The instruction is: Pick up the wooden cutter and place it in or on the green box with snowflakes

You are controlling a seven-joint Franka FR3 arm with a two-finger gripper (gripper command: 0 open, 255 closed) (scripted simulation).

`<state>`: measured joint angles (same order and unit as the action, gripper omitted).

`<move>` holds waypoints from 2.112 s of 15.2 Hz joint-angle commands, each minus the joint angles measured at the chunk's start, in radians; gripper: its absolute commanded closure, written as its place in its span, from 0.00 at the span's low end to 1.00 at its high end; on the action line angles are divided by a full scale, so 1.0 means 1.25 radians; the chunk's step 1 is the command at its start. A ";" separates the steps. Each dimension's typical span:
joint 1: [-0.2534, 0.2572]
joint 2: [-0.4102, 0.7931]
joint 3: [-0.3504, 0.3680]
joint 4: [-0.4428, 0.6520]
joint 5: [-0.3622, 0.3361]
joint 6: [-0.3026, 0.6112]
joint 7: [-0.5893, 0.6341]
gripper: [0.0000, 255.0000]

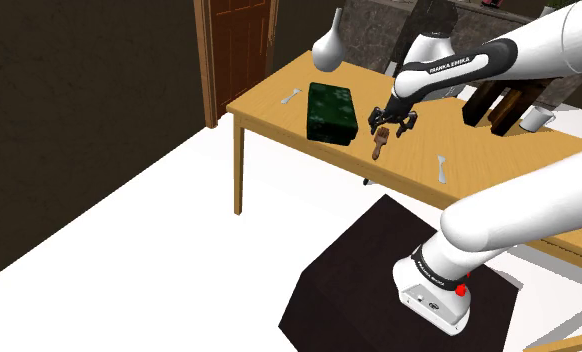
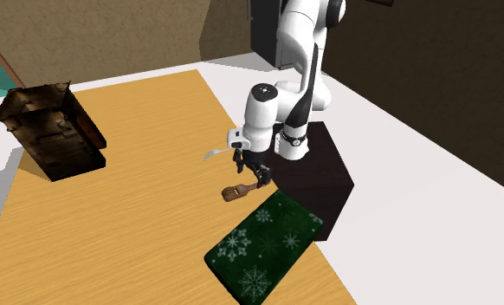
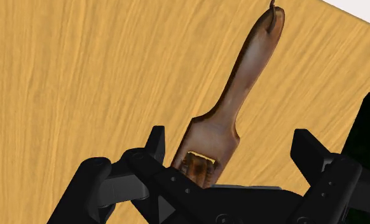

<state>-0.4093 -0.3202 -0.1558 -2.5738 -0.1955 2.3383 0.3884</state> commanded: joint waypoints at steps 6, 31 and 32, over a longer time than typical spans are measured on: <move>-0.011 0.070 -0.012 -0.018 -0.011 0.089 0.010 0.00; -0.010 0.037 -0.010 0.005 -0.006 0.033 0.003 1.00; -0.010 0.029 -0.010 0.010 -0.005 0.021 0.001 1.00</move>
<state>-0.4229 -0.2768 -0.1695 -2.5679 -0.2032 2.3783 0.3898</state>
